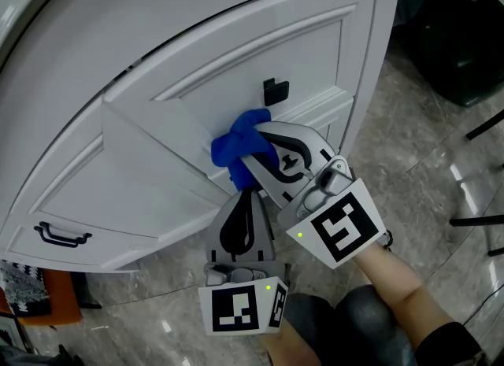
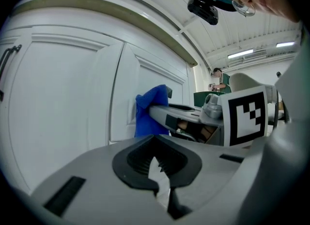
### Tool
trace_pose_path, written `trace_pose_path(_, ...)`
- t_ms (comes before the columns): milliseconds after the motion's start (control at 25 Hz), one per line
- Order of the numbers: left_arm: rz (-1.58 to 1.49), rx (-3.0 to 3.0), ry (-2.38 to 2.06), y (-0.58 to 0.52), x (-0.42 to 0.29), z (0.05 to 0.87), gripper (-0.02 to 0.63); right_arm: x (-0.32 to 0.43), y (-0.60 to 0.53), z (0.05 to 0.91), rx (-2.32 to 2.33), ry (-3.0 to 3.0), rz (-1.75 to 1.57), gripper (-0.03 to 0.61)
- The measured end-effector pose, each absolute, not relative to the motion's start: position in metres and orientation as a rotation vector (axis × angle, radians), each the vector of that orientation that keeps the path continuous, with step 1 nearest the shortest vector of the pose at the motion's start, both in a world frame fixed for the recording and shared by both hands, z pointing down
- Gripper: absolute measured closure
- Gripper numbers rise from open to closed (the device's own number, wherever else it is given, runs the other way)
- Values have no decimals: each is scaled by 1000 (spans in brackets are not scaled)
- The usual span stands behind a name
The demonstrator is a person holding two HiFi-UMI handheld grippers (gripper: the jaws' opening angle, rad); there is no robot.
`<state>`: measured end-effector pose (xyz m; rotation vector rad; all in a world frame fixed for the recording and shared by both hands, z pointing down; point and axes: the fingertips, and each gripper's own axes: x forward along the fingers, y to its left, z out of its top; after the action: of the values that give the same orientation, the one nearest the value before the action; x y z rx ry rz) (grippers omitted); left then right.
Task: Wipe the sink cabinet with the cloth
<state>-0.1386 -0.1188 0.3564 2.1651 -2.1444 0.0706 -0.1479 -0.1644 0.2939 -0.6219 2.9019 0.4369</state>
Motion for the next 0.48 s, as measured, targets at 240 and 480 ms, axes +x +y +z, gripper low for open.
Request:
trace_pose_path(240,64,2177,-2123,-122,-133,358,611,-142,-169,292,-639,2885,422,518)
trace_pose_path(480,52,2182,-2120,-122,-133,356,609,-137,-174,291,-659,2879,421,518)
